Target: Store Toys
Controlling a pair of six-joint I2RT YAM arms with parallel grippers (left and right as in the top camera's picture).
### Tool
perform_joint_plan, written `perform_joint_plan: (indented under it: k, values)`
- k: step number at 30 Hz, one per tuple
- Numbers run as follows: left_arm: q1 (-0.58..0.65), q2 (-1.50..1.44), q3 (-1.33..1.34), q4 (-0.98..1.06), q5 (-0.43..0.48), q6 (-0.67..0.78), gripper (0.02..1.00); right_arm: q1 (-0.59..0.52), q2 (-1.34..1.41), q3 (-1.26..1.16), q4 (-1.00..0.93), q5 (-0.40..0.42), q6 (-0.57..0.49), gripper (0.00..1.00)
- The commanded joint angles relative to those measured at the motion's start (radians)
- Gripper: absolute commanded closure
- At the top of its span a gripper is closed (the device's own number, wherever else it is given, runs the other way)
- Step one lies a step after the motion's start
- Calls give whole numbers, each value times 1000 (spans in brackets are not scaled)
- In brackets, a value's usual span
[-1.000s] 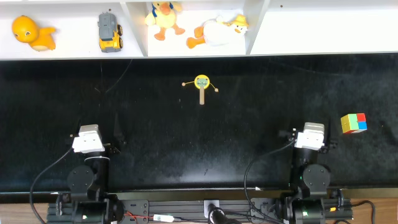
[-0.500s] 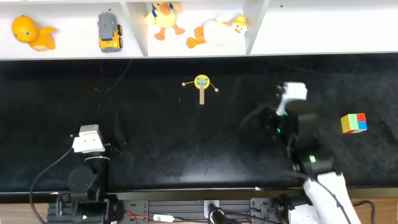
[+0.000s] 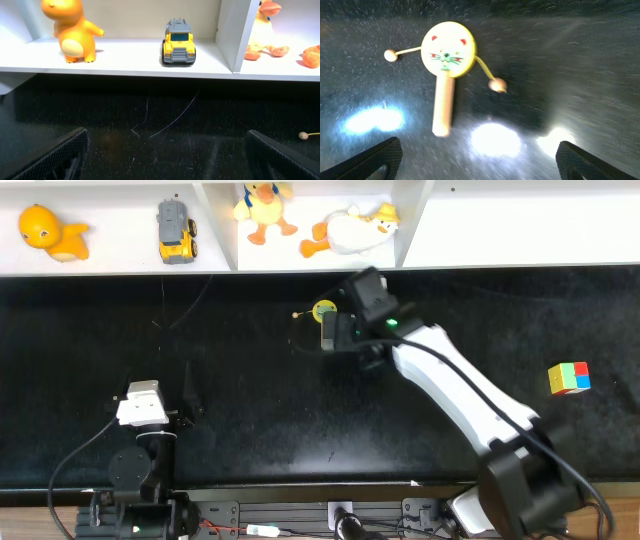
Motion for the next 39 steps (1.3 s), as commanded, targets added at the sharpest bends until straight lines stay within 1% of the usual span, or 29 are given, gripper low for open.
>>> perform_joint_plan:
  k: [1,4,8,9,11,14,15,16,18,19,20,23,25,26,29,30,34,39]
  values:
    - [-8,-12,-1,-4,10,-15,20,40,121,116,5,-1,33,3]
    - [-8,-12,-1,-4,10,-15,20,55,199,178,15,-1,27,3]
    - [-8,-12,-1,-4,10,-15,20,66,267,221,14,-21,26,3]
    - [-8,-12,-1,-4,10,-15,20,67,278,223,13,-21,26,25]
    - [-8,-12,-1,-4,10,-15,20,68,300,224,-2,-29,27,123]
    - [-8,-12,-1,-4,10,-15,20,69,320,224,-21,-37,30,248]
    - [-8,-12,-1,-4,10,-15,20,69,325,224,-26,-40,31,275]
    - [-8,-12,-1,-4,10,-15,20,69,326,224,-27,-43,31,327]
    - [-8,-12,-1,-4,10,-15,20,69,326,224,-27,-52,30,518]
    - [-8,-12,-1,-4,10,-15,20,69,326,224,-27,-57,30,632]
    - [-8,-12,-1,-4,10,-15,23,69,326,224,-29,-68,30,700]
    - [-8,-12,-1,-4,10,-15,20,66,326,224,-39,-78,30,803]
    - [-8,-12,-1,-4,10,-15,20,63,323,224,-48,-81,30,842]
    - [-8,-12,-1,-4,10,-15,20,59,319,224,-53,-82,30,877]
    - [-8,-12,-1,-4,10,-15,20,38,298,223,-74,-95,27,939]
    - [-8,-12,-1,-4,10,-15,20,28,283,218,-82,-95,26,945]
    - [-8,-12,-1,-4,10,-15,23,-25,176,153,-94,-93,-5,936]
    - [-8,-12,-1,-4,10,-15,20,-118,-61,-61,-80,-65,-4,917]
